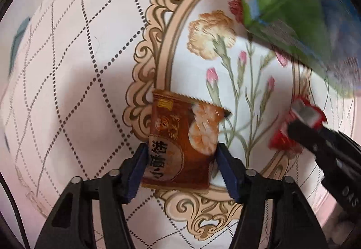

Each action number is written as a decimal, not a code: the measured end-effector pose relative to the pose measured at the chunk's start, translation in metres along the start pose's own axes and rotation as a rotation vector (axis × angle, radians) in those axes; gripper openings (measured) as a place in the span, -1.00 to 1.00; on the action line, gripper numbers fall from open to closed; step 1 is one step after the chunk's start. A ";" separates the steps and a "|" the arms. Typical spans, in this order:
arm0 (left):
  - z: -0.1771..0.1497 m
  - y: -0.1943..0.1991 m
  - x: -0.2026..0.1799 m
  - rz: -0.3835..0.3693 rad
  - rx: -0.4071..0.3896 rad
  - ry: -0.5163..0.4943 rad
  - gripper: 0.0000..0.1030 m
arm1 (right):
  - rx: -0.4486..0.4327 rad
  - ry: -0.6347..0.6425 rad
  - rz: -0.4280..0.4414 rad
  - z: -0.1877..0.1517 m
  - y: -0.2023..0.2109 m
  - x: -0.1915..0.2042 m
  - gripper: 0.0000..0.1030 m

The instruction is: Organize snacks

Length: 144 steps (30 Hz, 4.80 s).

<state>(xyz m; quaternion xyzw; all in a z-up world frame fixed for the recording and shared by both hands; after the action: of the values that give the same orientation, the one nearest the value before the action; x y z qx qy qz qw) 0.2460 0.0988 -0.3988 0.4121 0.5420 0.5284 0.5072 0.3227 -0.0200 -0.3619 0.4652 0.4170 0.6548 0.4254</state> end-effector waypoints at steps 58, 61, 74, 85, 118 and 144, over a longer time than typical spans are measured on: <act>0.131 0.156 -0.168 -0.083 -0.221 -0.144 0.04 | -0.206 -0.019 0.058 0.136 0.163 -0.085 -0.31; 0.143 0.133 -0.163 -0.076 -0.170 -0.125 0.04 | -0.152 -0.021 0.065 0.142 0.141 -0.089 -0.31; 0.138 0.098 -0.152 -0.056 -0.113 -0.082 0.89 | -0.064 -0.046 0.022 0.134 0.111 -0.103 1.00; 0.134 0.133 -0.145 0.050 -0.273 -0.111 0.89 | -0.186 -0.072 -0.196 0.129 0.141 -0.126 1.00; 0.015 0.272 -0.156 0.050 -0.629 -0.164 0.89 | -0.551 -0.045 -0.272 0.019 0.307 -0.079 1.00; -0.070 0.355 -0.153 0.034 -0.801 -0.147 0.98 | -0.709 -0.015 -0.284 -0.069 0.404 -0.043 1.00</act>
<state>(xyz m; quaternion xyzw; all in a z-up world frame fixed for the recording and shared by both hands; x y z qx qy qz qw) 0.1678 -0.0258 -0.0349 0.2275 0.2489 0.6750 0.6563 0.1966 -0.1888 -0.0072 0.2316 0.2216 0.6895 0.6494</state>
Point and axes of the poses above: each gripper's, at about its wrist camera, not at the fingertips, and y roughly against the way its jaws point, x to its left, z to its top, the point moved 9 cm from there along -y, roughly the way its jaws point, and after that the axes turned 2 degrees about -x, right-handed, at the moved point
